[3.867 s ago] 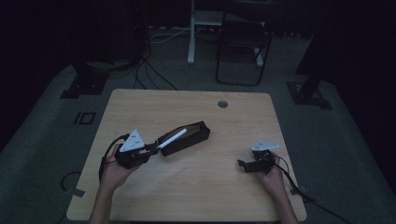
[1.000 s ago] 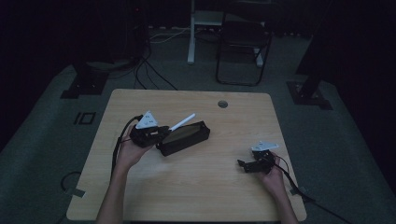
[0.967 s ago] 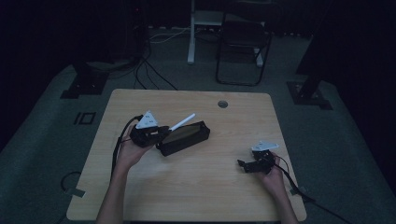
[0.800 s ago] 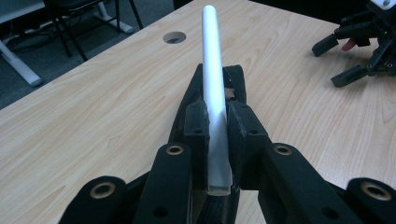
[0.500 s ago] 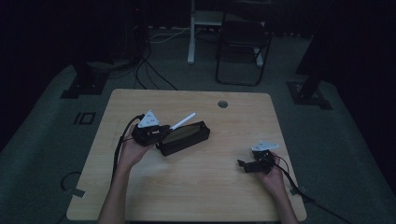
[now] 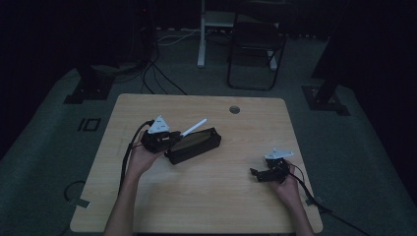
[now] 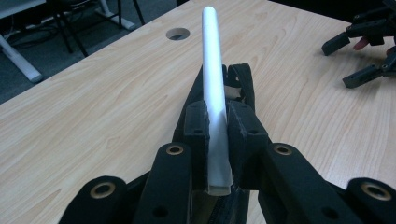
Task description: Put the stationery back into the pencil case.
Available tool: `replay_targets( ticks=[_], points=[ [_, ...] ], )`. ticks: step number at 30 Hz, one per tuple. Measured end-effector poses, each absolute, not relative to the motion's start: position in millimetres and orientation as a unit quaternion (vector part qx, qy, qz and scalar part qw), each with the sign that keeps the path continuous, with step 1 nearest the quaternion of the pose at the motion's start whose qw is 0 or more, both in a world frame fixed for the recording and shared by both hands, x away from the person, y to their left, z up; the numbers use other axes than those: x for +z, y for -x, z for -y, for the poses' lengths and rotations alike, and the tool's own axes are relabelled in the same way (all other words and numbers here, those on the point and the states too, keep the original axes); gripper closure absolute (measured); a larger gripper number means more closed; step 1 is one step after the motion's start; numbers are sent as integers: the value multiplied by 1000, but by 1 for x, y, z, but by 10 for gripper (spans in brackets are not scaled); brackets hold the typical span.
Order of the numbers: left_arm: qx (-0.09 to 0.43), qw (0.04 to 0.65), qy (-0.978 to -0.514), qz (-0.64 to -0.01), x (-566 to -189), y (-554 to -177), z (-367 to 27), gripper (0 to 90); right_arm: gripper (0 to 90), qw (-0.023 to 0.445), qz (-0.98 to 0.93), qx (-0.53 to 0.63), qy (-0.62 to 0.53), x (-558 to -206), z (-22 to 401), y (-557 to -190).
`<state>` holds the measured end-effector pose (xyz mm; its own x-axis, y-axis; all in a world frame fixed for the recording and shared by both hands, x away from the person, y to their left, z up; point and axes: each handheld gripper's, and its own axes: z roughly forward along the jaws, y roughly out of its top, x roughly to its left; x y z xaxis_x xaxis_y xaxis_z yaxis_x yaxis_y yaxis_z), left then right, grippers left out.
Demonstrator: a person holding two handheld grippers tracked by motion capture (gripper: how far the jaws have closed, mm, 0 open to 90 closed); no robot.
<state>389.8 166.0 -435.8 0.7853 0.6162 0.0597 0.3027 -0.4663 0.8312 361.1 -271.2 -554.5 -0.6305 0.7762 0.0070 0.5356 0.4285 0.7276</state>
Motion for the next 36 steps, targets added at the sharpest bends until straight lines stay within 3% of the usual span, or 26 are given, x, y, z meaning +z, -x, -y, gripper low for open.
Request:
replay_targets(
  ticks=[36],
  points=[
    [168, 412, -855, -266, -448, -402, -148, 790, 126, 167, -829, 359, -396, -554, 271, -361]
  ],
)
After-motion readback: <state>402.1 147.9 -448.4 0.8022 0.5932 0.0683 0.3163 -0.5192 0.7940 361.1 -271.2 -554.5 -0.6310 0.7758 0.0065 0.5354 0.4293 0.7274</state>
